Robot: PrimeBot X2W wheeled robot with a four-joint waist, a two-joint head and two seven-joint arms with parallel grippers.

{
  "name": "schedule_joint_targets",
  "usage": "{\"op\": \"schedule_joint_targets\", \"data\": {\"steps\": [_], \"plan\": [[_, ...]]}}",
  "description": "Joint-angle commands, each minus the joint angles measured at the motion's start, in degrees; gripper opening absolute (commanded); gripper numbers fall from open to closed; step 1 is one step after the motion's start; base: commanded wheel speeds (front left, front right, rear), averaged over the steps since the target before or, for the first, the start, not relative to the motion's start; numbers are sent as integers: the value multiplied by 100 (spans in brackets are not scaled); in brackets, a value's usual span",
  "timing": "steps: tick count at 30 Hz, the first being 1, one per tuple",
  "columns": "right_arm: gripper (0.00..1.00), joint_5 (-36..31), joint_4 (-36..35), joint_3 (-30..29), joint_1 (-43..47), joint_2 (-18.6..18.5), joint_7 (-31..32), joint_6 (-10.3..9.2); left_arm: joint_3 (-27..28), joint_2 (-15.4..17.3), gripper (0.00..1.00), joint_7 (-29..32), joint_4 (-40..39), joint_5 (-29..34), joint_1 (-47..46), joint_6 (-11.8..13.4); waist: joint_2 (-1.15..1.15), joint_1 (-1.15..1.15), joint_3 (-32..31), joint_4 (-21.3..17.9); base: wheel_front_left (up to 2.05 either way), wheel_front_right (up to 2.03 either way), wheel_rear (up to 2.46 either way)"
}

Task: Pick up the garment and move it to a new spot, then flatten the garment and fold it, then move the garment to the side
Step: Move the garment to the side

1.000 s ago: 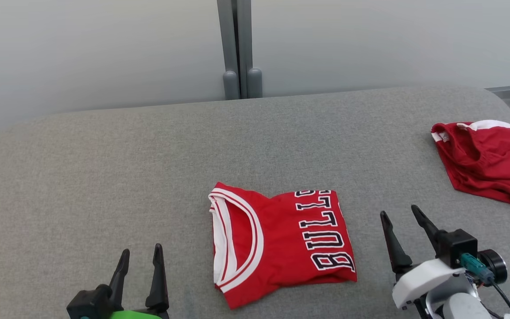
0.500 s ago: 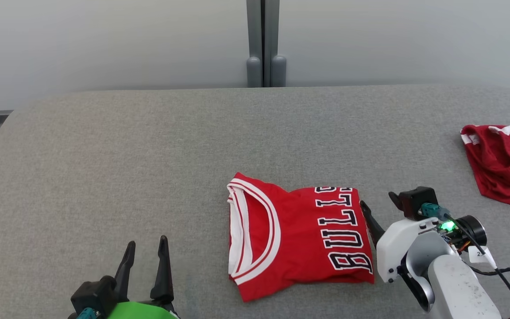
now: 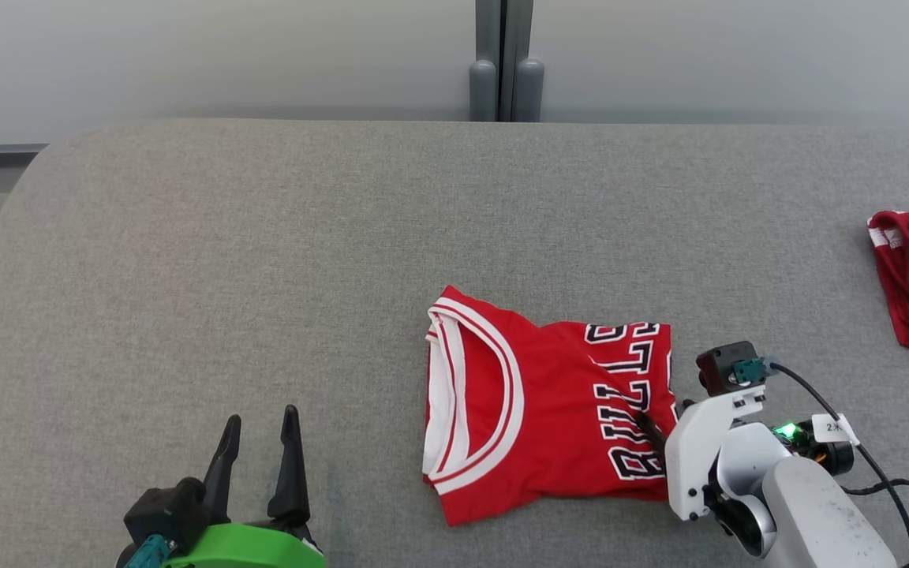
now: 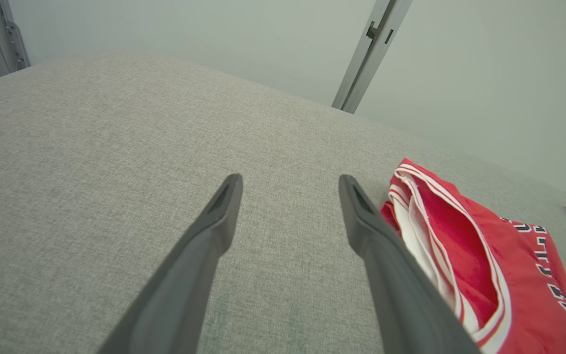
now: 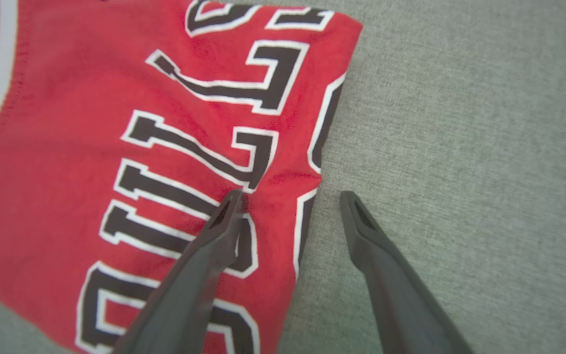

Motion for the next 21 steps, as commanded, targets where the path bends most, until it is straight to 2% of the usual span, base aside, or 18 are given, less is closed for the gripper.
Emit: {"op": "schedule_joint_targets", "data": {"steps": [1, 4, 5, 6, 8, 9, 10, 15, 21], "plan": [[100, 114, 61, 81, -58, -27, 82, -7, -4, 8, 100, -17, -13, -19, -111, 25, 0, 0, 26, -6, 0, 0, 0], [100, 288, 114, 227, -162, -61, 140, -7, -8, 8, 100, -17, -23, -16, -124, 35, 0, 0, 60, -28, 0, 0, 0], [93, 315, 124, 274, -199, -75, 124, -7, -10, 8, 100, -17, -27, -16, -124, 36, 0, 0, 69, -37, 0, 0, 0], [57, 318, 127, 328, -252, -97, 65, -7, -14, 8, 100, -17, -30, -14, -126, 34, 0, 0, 80, -54, 0, 0, 0], [27, 346, 130, 387, -351, -111, -35, -7, -12, 8, 100, -17, -42, -12, -137, 28, 0, 0, 104, -111, 0, 0, 0], [7, 344, 134, 397, -401, -125, -91, -7, -11, 8, 100, -17, -54, -8, -146, 32, 0, 0, 115, -148, 0, 0, 0], [0, 320, 142, 419, -465, -150, -168, -7, -4, 8, 100, -17, -74, 2, -155, 36, 0, 0, 133, -203, 0, 0, 0], [0, 197, 178, 361, -781, -270, -501, -8, 19, 8, 100, -17, -170, 52, -230, 27, 0, 0, 256, -574, 0, 0, 0], [0, 37, 162, 181, -1152, -572, -680, -8, 29, 9, 100, -17, -294, 150, -351, -4, 0, 0, 472, -1214, 0, 0, 0]]}}
